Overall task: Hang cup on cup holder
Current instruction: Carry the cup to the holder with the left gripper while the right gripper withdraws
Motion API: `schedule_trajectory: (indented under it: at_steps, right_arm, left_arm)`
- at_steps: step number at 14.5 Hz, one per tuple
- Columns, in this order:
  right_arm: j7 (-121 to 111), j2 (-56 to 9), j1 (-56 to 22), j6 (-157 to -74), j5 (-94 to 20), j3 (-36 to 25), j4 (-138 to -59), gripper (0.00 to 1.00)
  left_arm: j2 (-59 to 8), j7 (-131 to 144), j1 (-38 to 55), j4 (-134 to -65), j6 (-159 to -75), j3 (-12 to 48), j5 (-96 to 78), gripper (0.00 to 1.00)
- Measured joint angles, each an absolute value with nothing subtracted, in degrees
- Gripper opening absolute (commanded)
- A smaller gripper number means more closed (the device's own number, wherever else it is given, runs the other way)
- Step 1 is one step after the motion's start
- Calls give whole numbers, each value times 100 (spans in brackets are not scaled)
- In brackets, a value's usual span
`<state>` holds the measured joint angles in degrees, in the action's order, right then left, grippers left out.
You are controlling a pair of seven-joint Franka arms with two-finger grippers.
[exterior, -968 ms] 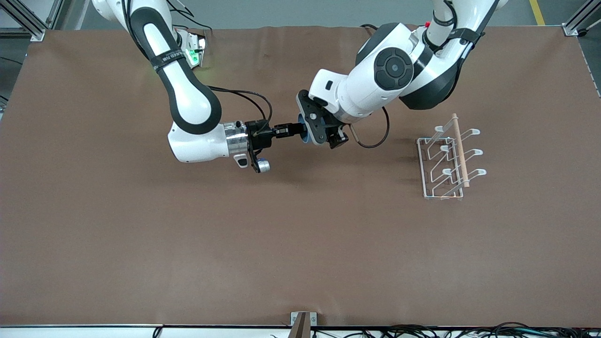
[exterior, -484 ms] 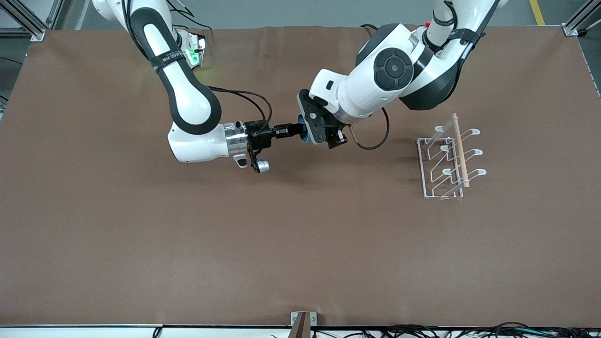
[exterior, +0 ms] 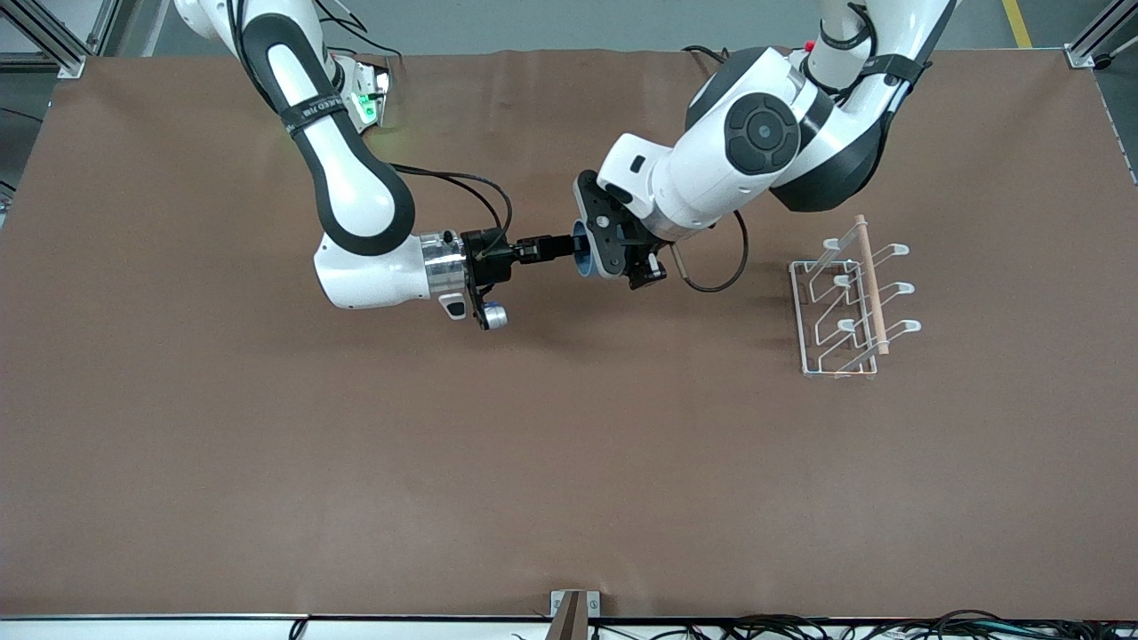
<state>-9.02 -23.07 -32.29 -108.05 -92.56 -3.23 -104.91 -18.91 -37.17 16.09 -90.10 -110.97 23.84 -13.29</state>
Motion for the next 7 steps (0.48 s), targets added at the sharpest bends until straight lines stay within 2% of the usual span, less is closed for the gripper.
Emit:
schedule_trajectory:
  at_steps: [3, 7]
  right_arm:
    - [-802, -2285, -2871, -10672, -9137, -383, -10485, 100]
    - [-494, -2187, -2031, -10538, -7565, -437, -10391, 100]
  left_arm:
    - [-1867, -3716, 1431, -9006, -10679, 2373, -680, 1]
    - [-1718, -3893, 1202, -9003, -9796, 2376, 673, 0]
